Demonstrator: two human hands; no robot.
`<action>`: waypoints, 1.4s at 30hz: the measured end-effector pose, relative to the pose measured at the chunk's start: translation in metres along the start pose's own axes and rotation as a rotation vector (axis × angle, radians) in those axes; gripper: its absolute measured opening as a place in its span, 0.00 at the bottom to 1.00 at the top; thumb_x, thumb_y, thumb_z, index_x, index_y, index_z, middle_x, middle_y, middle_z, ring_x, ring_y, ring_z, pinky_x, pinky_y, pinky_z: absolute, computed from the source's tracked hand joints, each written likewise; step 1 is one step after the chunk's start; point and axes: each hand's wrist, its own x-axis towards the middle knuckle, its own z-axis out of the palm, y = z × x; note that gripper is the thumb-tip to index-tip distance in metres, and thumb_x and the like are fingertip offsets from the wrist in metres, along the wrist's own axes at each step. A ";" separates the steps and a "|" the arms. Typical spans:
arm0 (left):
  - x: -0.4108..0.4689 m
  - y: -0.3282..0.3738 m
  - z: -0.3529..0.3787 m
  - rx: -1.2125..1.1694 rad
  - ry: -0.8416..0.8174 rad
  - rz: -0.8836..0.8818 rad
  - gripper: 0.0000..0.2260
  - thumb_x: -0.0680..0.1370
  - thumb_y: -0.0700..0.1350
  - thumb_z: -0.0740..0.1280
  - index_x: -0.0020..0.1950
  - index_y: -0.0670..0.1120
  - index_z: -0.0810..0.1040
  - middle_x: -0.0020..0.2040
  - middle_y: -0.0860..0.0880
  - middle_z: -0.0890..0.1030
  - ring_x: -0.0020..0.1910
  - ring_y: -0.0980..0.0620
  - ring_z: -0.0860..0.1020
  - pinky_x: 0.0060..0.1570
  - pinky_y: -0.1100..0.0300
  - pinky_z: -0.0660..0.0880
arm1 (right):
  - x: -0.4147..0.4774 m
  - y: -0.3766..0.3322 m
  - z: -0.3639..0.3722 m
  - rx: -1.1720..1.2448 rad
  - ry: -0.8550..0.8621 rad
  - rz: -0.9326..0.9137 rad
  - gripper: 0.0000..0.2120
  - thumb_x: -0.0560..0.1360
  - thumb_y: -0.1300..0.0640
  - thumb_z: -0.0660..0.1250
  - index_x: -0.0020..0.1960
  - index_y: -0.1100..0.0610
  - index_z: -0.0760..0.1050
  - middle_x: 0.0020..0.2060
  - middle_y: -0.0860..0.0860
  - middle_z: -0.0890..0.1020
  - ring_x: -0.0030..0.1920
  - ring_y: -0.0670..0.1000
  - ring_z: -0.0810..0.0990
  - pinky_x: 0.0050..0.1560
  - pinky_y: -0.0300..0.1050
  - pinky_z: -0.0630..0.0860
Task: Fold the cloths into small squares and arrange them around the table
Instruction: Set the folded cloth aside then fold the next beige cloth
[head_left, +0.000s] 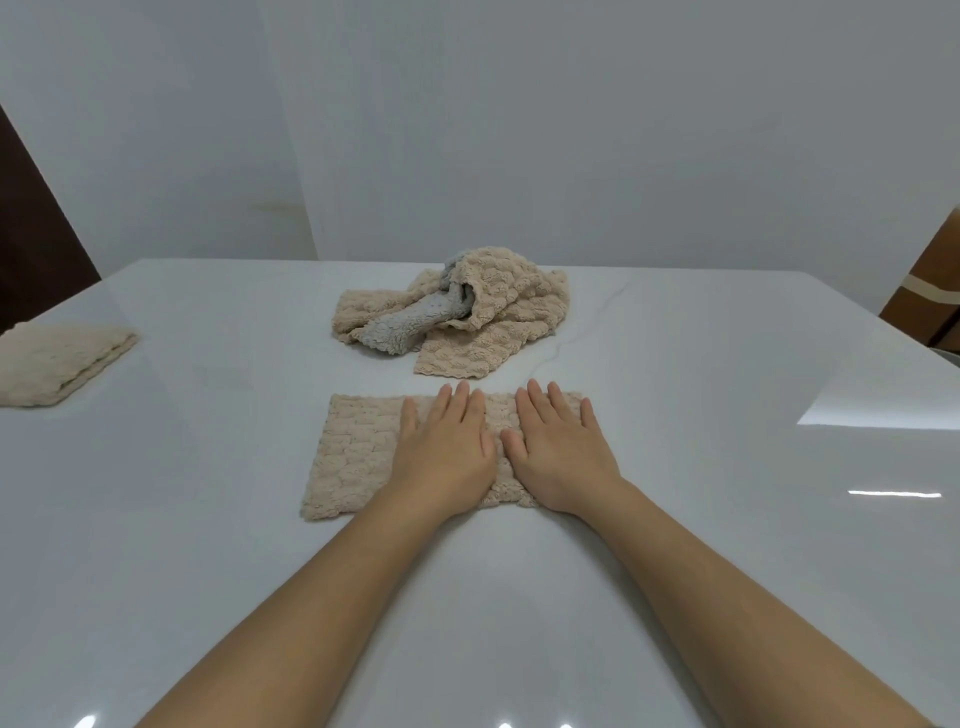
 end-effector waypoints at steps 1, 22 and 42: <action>0.000 -0.001 0.001 0.003 0.010 -0.009 0.26 0.83 0.51 0.44 0.80 0.47 0.45 0.80 0.50 0.43 0.79 0.52 0.42 0.75 0.43 0.39 | 0.000 0.000 0.000 -0.001 0.007 0.000 0.30 0.83 0.44 0.43 0.80 0.56 0.44 0.80 0.51 0.45 0.79 0.52 0.40 0.77 0.57 0.39; -0.021 -0.068 -0.004 0.021 0.056 -0.155 0.27 0.83 0.56 0.42 0.80 0.48 0.44 0.80 0.50 0.44 0.79 0.51 0.42 0.76 0.47 0.42 | 0.001 -0.023 -0.023 0.015 0.005 -0.086 0.28 0.83 0.46 0.40 0.80 0.56 0.39 0.79 0.49 0.39 0.78 0.51 0.36 0.75 0.60 0.34; -0.026 -0.080 -0.005 0.010 -0.005 -0.187 0.27 0.83 0.56 0.41 0.80 0.48 0.42 0.80 0.52 0.41 0.78 0.53 0.40 0.75 0.45 0.39 | -0.006 0.019 -0.005 0.022 -0.044 -0.010 0.29 0.83 0.44 0.41 0.80 0.55 0.42 0.80 0.50 0.43 0.79 0.51 0.40 0.77 0.57 0.39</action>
